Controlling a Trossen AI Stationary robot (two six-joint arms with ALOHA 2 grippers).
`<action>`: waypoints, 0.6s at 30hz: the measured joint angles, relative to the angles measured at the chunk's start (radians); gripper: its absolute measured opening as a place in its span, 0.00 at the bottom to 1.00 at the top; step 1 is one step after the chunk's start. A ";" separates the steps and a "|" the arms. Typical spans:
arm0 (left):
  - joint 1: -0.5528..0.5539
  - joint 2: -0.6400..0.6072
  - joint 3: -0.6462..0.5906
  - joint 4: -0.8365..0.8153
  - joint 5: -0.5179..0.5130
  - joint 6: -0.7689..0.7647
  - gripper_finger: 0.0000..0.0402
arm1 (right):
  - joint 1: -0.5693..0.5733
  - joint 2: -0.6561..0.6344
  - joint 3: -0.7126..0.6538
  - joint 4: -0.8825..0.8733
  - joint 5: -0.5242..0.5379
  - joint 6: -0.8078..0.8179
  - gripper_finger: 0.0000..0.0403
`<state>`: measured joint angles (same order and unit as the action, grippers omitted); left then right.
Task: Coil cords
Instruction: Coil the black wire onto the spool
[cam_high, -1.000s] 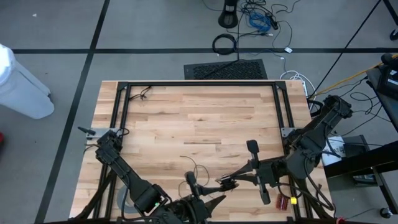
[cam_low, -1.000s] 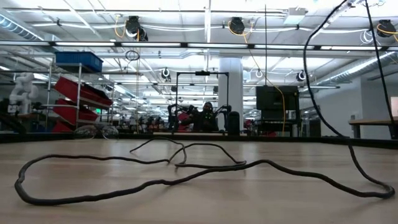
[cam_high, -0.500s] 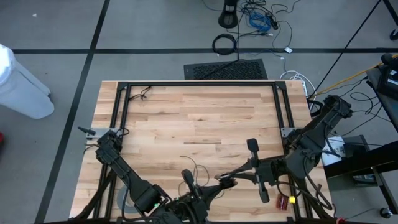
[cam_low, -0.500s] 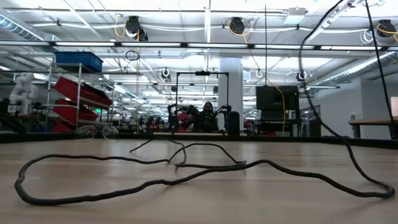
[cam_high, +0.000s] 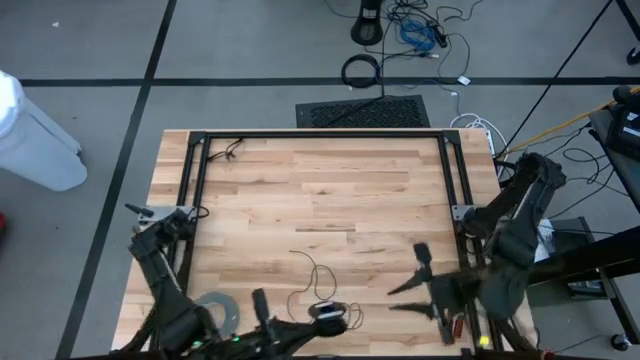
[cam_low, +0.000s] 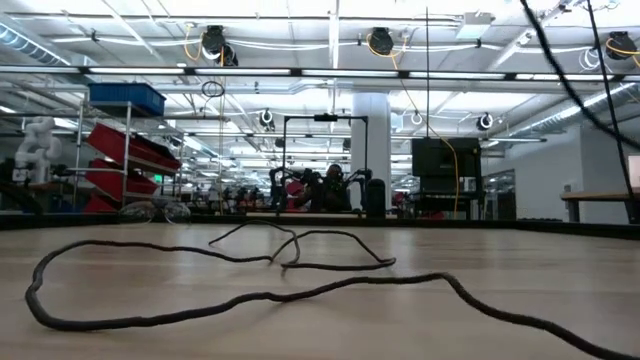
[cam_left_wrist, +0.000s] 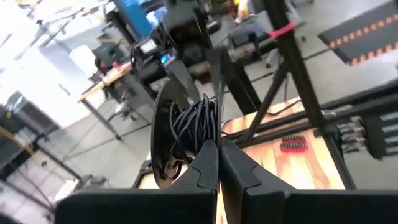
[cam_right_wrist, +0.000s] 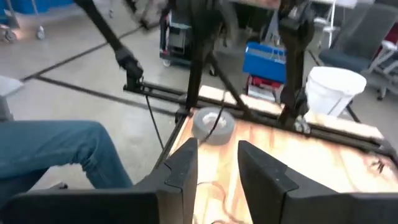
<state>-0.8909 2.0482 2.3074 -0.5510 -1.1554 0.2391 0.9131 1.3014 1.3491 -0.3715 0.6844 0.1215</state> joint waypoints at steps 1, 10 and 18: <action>-0.010 -0.008 0.000 -0.015 0.010 0.009 0.00 | 0.007 0.024 0.000 0.003 0.010 0.015 0.25; -0.080 -0.041 0.000 -0.170 0.180 -0.002 0.00 | -0.010 0.354 -0.001 0.363 0.013 -0.038 0.27; -0.147 -0.042 0.000 -0.207 0.205 -0.023 0.00 | -0.080 0.546 -0.002 0.718 -0.081 -0.054 0.43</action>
<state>-1.0380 2.0060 2.3074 -0.7580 -0.9503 0.2165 0.8326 1.8473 1.3472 0.3468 0.6031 0.0671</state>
